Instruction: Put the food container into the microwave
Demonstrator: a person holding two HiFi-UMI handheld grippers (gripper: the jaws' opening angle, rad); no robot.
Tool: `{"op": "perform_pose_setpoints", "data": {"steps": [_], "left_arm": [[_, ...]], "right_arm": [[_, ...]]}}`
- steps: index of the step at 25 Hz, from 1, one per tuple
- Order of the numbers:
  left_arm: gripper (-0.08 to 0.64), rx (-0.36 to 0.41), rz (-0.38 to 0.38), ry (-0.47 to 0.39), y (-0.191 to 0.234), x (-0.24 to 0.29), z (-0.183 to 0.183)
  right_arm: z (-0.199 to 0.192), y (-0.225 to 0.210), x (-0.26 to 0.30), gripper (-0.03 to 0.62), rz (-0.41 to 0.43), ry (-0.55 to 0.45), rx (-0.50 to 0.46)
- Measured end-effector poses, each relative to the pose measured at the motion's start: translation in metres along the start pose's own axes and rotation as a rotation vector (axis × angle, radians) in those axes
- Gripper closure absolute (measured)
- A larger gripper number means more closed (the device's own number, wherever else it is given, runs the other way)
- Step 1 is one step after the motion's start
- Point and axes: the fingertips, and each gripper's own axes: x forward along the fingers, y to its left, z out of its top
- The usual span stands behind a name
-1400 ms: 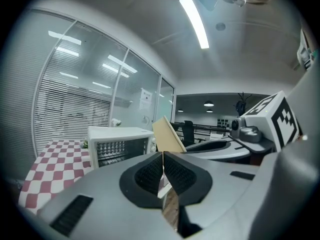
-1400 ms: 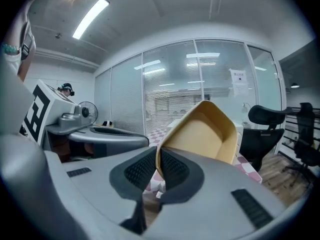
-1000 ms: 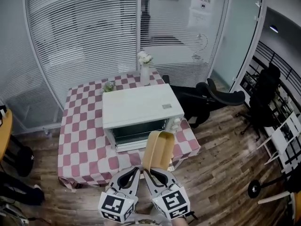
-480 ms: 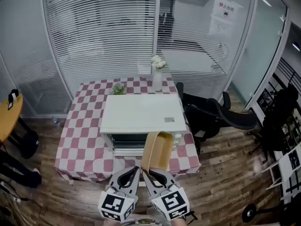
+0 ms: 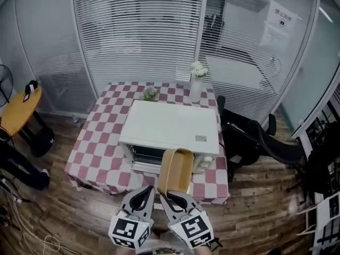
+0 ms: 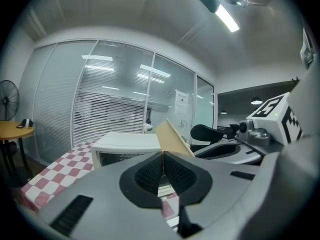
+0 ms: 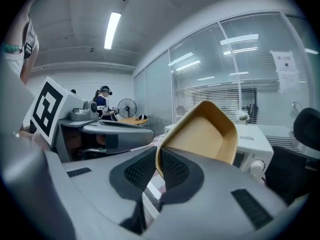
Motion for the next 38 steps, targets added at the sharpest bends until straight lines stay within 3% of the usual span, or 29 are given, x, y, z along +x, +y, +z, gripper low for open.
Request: {"op": "perform_pose_setpoints", "data": {"steps": [9,22,32,38], "left_arm": [[0.546,-0.009,0.080,0.030,0.053,0.005,-0.002],[0.546,-0.026,0.041,0.066,0.092,0.031,-0.007],[0.546,-0.033,-0.043,0.086,0.114,0.047,-0.009],[0.546,-0.018,-0.112,0.077,0.129,0.053,-0.006]], "right_arm": [[-0.013,0.020,0.036,0.578,0.104,0.057,0.013],[-0.055,0.040,0.086,0.578,0.184,0.196,0.049],[-0.091,0.035,0.123,0.578,0.134,0.346,0.075],[-0.104,0.019,0.143,0.578,0.051,0.418,0.070]]}}
